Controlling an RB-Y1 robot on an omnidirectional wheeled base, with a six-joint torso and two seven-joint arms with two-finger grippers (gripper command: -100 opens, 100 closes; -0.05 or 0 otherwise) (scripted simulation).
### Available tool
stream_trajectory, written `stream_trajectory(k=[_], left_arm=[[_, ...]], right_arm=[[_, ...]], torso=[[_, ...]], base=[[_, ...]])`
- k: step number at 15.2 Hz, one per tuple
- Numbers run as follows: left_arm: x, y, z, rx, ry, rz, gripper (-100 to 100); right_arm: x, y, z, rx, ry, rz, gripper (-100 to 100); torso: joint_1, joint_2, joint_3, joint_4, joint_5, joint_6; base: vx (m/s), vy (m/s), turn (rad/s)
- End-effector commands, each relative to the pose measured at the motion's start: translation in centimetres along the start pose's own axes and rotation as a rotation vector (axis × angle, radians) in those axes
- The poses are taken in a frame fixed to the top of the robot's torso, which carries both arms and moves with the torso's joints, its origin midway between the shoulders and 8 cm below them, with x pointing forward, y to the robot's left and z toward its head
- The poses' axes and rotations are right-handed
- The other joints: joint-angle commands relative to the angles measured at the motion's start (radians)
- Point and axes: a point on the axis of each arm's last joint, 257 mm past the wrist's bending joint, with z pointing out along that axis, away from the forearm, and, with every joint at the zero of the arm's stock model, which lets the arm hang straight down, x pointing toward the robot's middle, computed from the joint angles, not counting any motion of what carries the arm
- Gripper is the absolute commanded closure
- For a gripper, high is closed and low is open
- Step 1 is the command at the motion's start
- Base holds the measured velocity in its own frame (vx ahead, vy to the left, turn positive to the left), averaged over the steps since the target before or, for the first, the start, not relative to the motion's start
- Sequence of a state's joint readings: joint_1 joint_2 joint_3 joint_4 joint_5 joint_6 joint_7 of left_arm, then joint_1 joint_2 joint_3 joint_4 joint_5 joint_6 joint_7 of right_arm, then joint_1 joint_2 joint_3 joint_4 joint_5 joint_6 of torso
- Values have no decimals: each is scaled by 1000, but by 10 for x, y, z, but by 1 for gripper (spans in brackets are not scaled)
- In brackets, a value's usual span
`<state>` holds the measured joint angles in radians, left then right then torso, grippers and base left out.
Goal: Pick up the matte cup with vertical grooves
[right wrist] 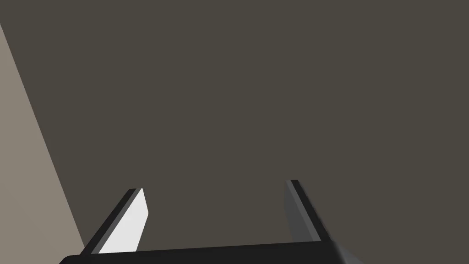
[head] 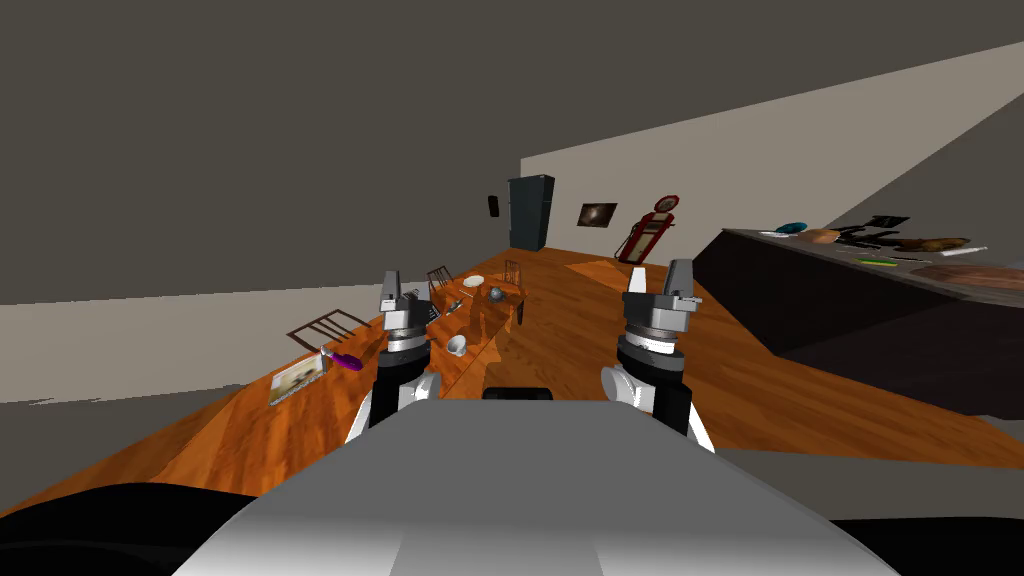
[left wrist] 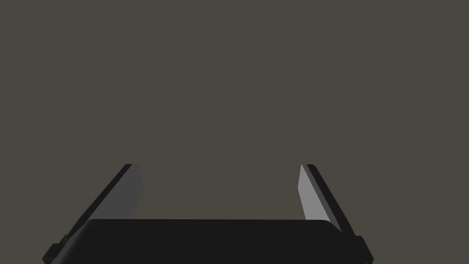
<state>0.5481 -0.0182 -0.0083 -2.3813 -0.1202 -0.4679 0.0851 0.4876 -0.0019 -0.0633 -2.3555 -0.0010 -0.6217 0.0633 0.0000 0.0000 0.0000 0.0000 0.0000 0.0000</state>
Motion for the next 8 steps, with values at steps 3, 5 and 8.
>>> stream_trajectory(k=[3, 5, 8], left_arm=[[6, 12, -3, -35, 56, 16, -100], [7, 30, -6, -86, 92, 28, -100], [3, 54, -12, -157, 112, 38, -100]], right_arm=[[0, 0, 0, 0, 0, 0, 0], [0, 0, 0, 0, 0, 0, 0], [0, 0, 0, 0, 0, 0, 0]], torso=[[0, 0, 0, 0, 0, 0], [1, -1, 0, 0, 0, 0], [1, -1, -1, 0, 0, 0]], base=[[6, 0, -25], [13, 1, -34], [16, 3, -47]])
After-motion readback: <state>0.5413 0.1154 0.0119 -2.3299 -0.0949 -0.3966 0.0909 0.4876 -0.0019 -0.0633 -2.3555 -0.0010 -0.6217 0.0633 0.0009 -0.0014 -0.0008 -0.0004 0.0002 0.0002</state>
